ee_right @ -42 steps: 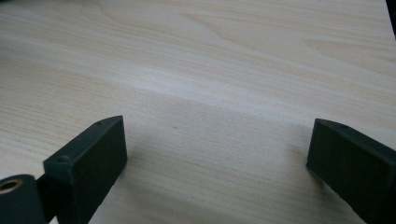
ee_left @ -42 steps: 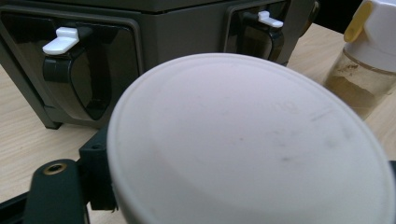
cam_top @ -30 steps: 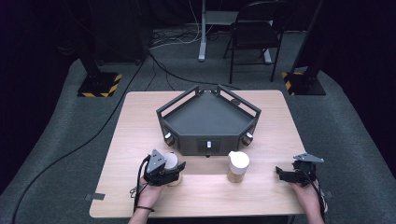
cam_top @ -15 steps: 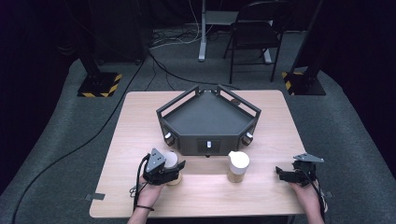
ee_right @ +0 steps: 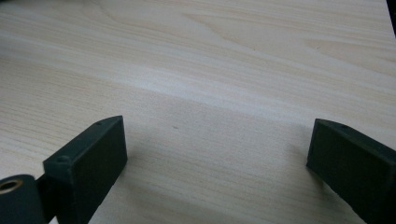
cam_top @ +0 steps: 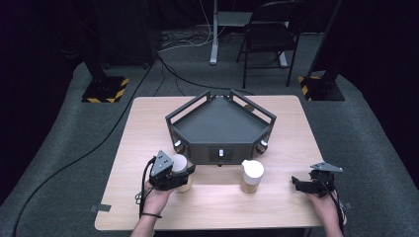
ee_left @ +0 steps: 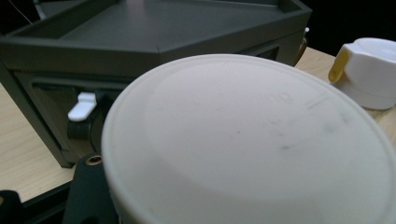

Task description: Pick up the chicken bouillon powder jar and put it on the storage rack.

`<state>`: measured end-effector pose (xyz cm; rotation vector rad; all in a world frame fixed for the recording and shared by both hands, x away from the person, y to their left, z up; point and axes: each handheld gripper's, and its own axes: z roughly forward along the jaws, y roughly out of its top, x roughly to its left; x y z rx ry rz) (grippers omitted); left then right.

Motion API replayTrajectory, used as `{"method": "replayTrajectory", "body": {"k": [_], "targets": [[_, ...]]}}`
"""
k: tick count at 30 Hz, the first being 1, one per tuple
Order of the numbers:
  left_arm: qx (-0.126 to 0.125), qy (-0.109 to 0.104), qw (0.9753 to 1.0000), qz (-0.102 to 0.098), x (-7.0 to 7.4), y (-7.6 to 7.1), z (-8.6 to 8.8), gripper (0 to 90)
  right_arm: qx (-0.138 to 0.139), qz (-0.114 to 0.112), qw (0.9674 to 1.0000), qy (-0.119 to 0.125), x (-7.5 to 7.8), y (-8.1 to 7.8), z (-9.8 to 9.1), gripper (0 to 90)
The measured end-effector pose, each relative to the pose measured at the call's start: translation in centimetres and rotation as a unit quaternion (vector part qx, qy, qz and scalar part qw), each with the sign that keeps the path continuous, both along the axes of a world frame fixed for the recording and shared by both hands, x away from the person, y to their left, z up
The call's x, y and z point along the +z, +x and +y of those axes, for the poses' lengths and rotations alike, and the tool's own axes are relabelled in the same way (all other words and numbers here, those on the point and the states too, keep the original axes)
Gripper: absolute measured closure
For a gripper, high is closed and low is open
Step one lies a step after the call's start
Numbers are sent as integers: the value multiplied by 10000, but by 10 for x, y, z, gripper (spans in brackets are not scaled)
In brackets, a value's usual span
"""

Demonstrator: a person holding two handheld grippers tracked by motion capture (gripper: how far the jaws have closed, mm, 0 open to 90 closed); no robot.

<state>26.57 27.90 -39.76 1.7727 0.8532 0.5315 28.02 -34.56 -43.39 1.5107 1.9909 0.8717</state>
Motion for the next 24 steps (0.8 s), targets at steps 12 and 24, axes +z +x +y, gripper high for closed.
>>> {"method": "replayTrajectory", "body": {"k": [12,24], "targets": [[-73,42,9999,-135,31,9,-4,357,1,1,10000,-1,0,0,0,38],[-122,67,9997,-217,63,23,-8,357,1,0,10000,0,0,0,0,38]]}}
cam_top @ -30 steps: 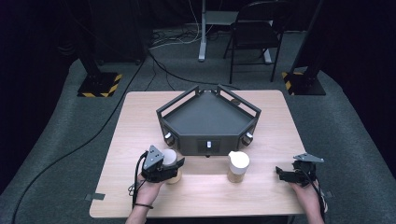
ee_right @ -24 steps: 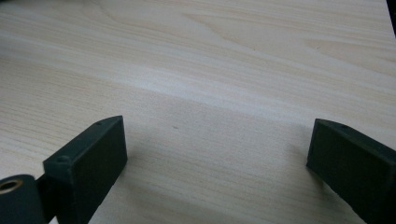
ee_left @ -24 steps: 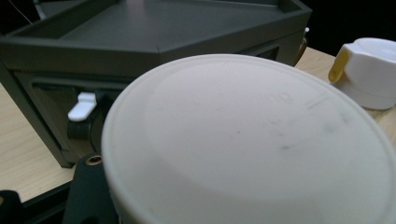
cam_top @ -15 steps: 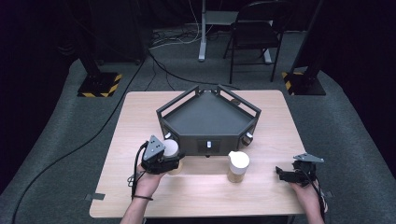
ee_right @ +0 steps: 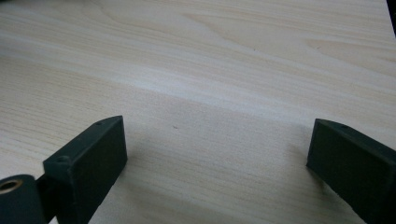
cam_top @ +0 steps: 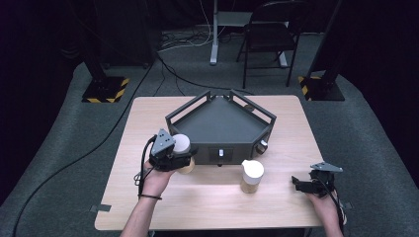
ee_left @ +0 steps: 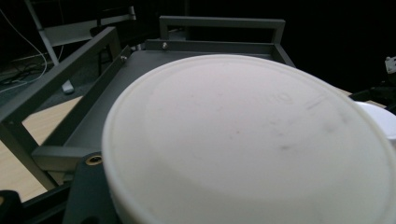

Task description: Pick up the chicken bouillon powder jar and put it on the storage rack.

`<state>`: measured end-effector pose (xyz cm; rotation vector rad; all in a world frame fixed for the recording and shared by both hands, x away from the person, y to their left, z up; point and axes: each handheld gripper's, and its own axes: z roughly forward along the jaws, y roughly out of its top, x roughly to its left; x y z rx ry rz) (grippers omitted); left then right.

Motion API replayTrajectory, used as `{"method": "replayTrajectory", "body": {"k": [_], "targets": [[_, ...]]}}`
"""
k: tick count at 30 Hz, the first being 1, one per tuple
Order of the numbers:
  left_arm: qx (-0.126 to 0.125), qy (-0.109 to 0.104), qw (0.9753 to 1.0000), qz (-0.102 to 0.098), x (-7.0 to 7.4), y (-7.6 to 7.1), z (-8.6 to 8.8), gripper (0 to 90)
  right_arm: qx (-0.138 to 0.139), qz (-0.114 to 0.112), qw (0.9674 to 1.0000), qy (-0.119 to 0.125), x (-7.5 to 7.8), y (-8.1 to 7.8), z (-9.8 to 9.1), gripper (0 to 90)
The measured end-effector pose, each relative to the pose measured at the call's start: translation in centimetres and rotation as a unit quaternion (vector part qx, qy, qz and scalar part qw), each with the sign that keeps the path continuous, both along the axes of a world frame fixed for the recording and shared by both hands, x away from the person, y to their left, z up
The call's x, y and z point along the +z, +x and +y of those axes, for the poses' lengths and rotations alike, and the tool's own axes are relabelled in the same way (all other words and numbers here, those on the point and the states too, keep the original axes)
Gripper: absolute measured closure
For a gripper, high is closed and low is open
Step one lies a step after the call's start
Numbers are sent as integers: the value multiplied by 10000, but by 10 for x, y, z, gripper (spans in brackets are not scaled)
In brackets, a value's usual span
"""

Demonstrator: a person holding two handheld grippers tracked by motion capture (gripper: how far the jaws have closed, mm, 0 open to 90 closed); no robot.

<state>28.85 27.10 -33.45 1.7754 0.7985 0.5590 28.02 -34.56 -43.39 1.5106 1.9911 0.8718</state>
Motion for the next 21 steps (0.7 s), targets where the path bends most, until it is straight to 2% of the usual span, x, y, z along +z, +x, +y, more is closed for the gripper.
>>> {"method": "replayTrajectory", "body": {"k": [7,11,21], "targets": [[-24,4,10000,-61,16,9,-4,358,1,0,10000,-1,0,0,0,38],[-47,105,9999,-126,28,15,-9,358,2,1,10000,-1,0,0,0,38],[129,150,9997,-169,40,33,-21,358,21,2,10000,-5,0,0,0,36]]}}
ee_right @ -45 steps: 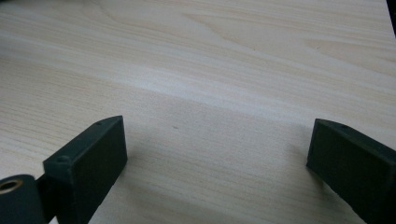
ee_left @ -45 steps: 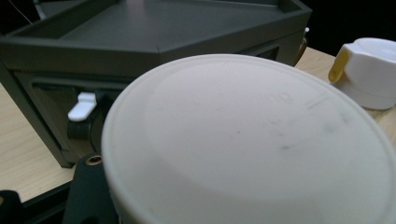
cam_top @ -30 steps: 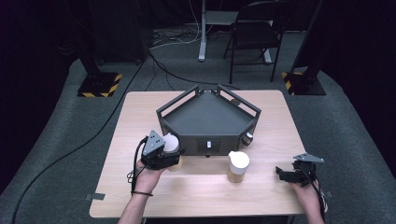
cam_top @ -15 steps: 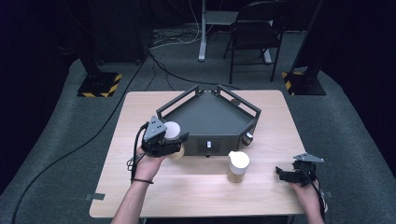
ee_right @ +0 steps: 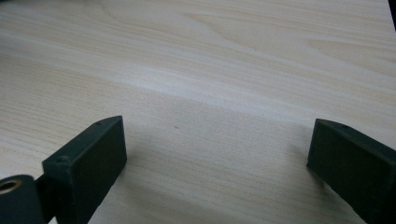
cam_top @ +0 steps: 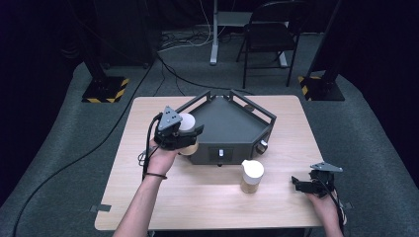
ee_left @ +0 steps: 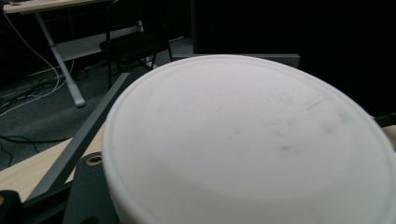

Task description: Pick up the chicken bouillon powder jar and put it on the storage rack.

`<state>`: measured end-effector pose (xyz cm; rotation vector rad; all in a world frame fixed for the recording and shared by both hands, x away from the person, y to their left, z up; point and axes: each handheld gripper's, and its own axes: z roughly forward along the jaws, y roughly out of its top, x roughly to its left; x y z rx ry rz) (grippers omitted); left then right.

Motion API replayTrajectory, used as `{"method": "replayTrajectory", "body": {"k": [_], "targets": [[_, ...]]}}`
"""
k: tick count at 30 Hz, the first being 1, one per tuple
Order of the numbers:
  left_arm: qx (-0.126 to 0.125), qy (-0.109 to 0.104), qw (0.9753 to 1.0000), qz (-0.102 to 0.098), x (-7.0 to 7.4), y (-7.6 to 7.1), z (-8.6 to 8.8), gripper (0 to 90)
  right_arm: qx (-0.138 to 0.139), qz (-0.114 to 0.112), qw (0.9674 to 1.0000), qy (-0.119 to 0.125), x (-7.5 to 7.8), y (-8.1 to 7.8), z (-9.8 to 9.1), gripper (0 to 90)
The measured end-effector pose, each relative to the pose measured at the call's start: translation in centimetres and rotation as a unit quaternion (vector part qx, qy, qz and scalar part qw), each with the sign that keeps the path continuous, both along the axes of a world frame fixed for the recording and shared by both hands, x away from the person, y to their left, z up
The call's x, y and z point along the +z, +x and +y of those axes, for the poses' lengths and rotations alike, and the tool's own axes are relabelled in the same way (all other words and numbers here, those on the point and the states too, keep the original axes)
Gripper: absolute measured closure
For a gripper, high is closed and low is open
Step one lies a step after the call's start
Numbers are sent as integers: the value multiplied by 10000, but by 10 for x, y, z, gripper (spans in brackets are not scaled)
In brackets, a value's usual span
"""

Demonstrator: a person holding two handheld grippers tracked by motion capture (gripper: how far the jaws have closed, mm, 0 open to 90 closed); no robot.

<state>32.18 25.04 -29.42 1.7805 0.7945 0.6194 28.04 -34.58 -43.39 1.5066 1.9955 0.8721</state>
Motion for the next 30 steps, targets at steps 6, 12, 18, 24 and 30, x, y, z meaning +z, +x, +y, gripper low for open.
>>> {"method": "replayTrajectory", "body": {"k": [6,12,18,24,30], "targets": [[109,-126,9999,-26,3,12,-6,358,3,0,10000,0,0,0,0,36],[215,-70,9997,-49,9,28,-19,358,2,2,10000,1,0,0,0,36],[336,-15,9994,23,7,47,-34,357,4,1,10000,1,0,0,0,36],[491,83,9987,40,2,60,-49,357,6,3,10000,1,0,0,0,35],[528,22,9984,184,-5,70,-56,357,9,2,10000,-1,0,0,0,35]]}}
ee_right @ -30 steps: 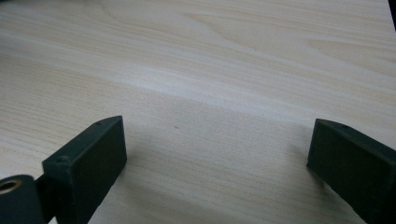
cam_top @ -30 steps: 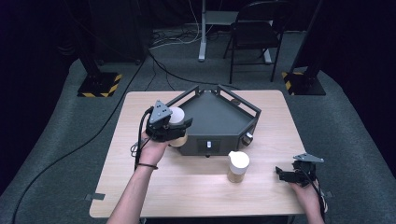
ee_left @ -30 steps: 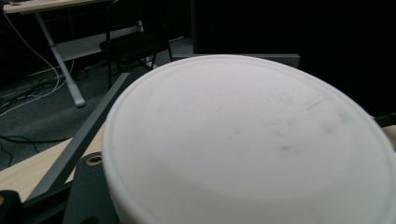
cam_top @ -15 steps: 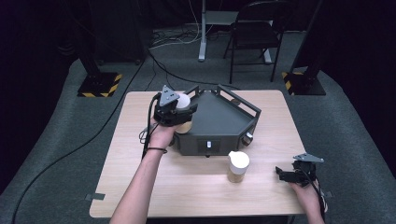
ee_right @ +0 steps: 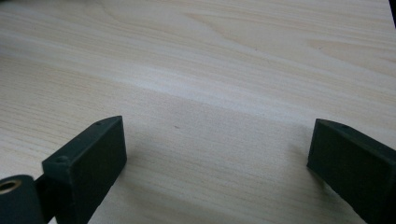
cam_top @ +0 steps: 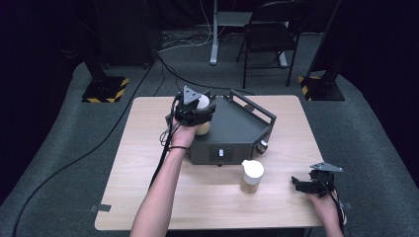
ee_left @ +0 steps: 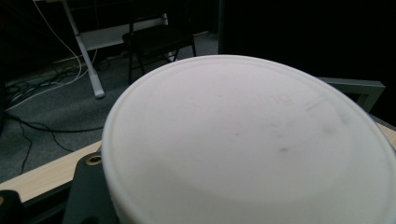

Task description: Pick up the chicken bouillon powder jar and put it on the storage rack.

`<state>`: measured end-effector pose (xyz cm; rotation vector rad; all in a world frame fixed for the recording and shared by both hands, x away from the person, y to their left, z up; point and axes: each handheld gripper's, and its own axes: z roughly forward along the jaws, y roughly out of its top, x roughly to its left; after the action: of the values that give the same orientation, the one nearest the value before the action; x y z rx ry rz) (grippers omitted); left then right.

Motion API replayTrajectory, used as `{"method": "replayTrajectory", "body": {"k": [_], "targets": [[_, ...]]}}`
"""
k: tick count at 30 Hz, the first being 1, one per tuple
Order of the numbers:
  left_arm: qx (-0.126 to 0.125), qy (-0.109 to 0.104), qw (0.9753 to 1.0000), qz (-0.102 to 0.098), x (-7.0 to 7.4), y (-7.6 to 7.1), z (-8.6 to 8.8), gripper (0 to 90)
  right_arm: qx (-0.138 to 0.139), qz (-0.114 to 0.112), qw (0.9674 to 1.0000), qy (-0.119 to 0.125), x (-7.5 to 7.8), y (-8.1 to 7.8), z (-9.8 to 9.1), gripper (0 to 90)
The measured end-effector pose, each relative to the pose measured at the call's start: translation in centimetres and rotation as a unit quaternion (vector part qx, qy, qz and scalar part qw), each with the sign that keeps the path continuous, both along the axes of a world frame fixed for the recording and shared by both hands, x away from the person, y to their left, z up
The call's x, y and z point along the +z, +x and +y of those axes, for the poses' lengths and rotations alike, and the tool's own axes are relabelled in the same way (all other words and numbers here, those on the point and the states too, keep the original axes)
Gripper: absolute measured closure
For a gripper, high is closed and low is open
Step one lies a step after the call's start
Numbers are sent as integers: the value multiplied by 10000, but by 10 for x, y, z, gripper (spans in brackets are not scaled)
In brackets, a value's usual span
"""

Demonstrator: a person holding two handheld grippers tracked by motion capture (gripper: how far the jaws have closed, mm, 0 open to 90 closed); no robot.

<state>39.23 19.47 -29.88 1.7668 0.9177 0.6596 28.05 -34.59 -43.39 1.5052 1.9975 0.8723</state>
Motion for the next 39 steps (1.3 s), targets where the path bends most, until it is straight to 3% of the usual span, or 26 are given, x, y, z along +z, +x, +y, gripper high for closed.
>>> {"method": "replayTrajectory", "body": {"k": [4,9,17,22,24,27,33,39], "targets": [[-34,35,9998,167,0,5,-1,357,3,1,10000,0,0,0,0,34],[-92,138,9996,239,-1,9,-5,356,2,3,10000,0,0,0,0,33],[-34,76,9991,425,2,12,-1,352,8,3,10000,-1,0,0,0,32],[-44,37,9989,474,8,8,3,238,8,3,10000,-2,0,0,0,32],[-36,184,9986,505,14,4,4,191,8,3,10000,-2,0,0,0,32],[-77,102,9983,577,18,-3,15,127,11,4,10000,-4,0,0,0,32],[10,-59,9991,418,17,-29,40,94,12,3,10000,-6,0,0,0,32],[-53,-277,9992,290,7,-55,64,84,8,3,10000,-2,0,0,0,32]]}}
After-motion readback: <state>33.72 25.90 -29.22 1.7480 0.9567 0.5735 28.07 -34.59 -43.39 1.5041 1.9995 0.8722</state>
